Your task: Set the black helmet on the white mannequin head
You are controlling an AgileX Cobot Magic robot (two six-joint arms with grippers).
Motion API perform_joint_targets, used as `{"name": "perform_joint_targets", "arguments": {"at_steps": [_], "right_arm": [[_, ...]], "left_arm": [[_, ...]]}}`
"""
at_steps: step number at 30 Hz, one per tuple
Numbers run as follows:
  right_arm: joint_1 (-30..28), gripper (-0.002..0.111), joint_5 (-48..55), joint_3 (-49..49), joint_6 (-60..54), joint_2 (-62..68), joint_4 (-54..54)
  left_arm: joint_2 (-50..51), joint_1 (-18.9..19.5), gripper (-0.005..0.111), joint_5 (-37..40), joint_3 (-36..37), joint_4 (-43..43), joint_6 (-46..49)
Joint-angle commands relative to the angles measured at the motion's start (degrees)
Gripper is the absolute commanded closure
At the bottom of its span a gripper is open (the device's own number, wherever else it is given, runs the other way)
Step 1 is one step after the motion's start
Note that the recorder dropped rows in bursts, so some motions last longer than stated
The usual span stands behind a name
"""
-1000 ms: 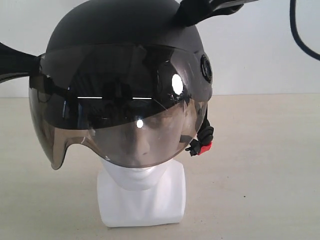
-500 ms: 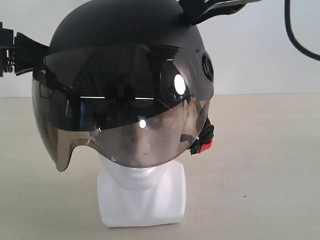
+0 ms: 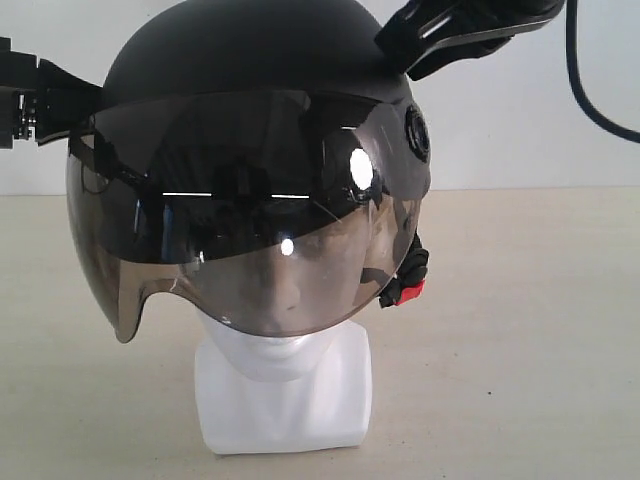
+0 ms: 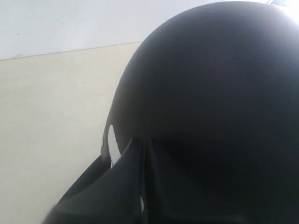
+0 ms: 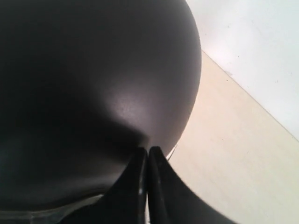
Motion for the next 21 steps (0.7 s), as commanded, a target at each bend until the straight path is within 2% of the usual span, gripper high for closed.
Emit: {"name": "perform_joint_targets", "arguments": {"at_steps": [1,21], "right_arm": [[0.4,0.108,1.0,0.8,0.4,1.0,2.4],[0.4,0.108,1.3,0.9,2.7,1.1,0.4]], "left_arm": [[-1.0,-2.6,0.102,-5.1,-0.5,-2.4,-0.7],[-6.7,-2.6,0.102,-5.1,-0.5,-2.0,-3.2]]}}
